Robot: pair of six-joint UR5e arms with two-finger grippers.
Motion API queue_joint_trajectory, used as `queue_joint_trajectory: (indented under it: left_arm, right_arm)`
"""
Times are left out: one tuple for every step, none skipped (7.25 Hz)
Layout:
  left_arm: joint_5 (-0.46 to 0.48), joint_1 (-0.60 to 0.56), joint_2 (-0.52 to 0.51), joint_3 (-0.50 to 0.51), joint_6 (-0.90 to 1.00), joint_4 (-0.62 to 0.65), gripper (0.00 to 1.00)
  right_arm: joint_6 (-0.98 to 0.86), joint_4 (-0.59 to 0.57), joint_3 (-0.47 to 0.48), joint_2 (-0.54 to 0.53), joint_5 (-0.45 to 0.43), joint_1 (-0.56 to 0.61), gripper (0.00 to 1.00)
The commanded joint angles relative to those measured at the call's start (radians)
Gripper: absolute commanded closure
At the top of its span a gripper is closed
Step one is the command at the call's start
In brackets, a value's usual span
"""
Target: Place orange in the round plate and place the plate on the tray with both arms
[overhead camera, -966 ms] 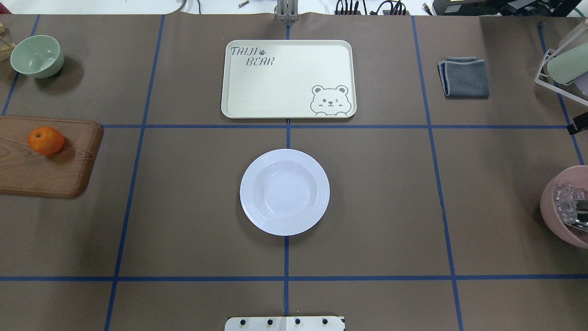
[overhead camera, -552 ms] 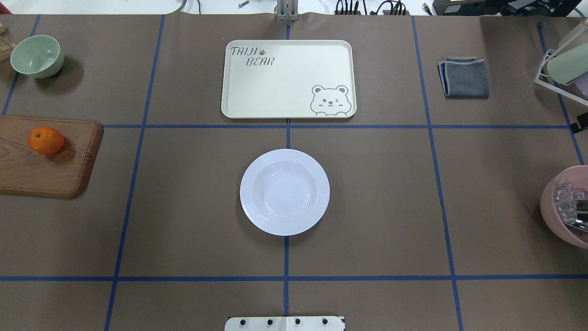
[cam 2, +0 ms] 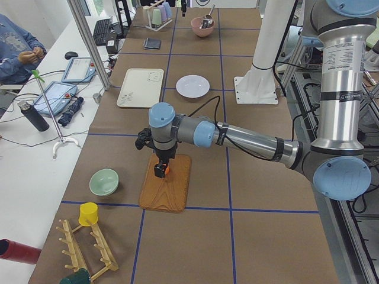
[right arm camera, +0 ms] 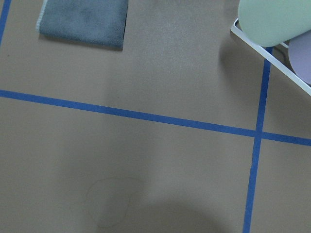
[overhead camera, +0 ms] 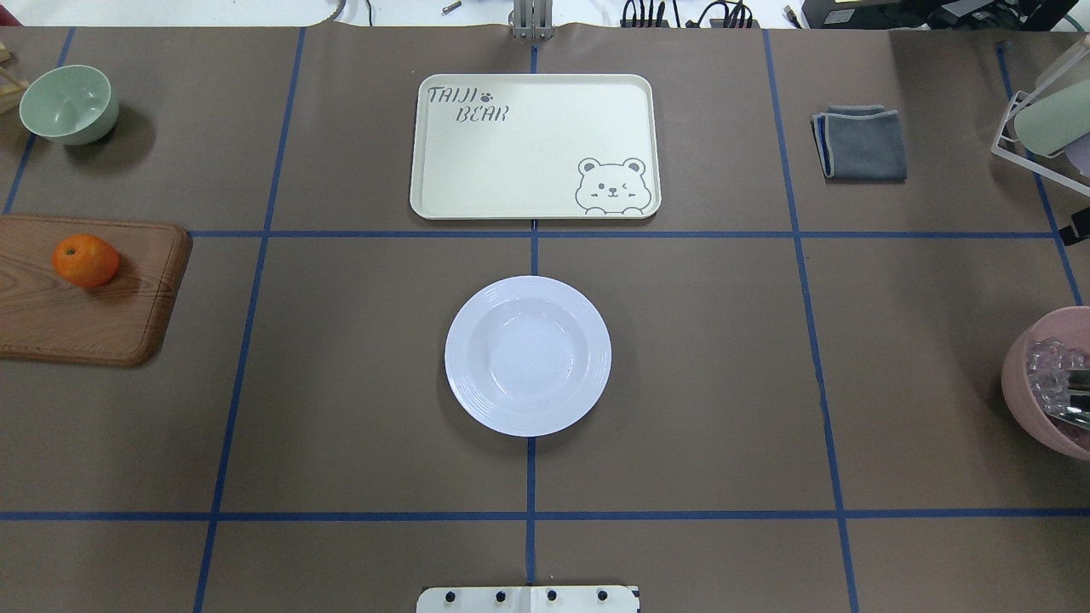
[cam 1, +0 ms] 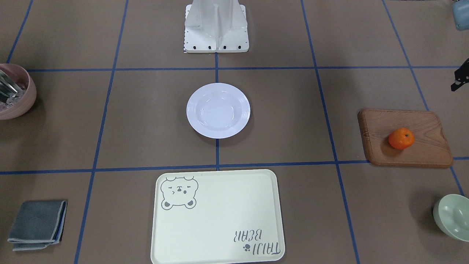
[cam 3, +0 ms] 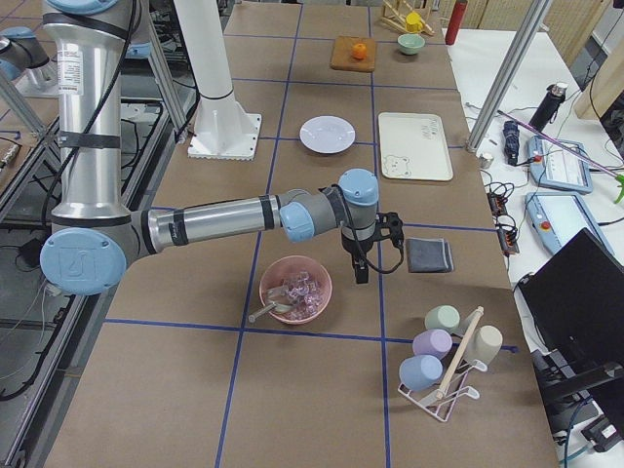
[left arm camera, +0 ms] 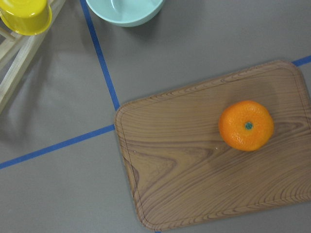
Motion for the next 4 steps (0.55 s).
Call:
queue_joint_trajectory:
  left_arm:
    - [-0.009,-0.001,0.016,0.006,-0.002,-0.042,0.02]
    - [-0.009,0.001,0.02,0.006,-0.002,-0.044,0.02]
    - [-0.011,0.001,0.022,0.006,0.001,-0.046,0.02]
    - [-0.011,0.001,0.022,0.005,0.0,-0.046,0.02]
  right_arm:
    - [0.011,0.006,0.003,0.002,0.01,-0.002,0.0]
    - [0.014,0.005,0.004,0.009,0.019,-0.018,0.0]
    - [0.129,0.008,0.004,0.032,0.061,-0.081,0.0]
    - [0.352,0.122,0.006,0.063,0.078,-0.163,0.0]
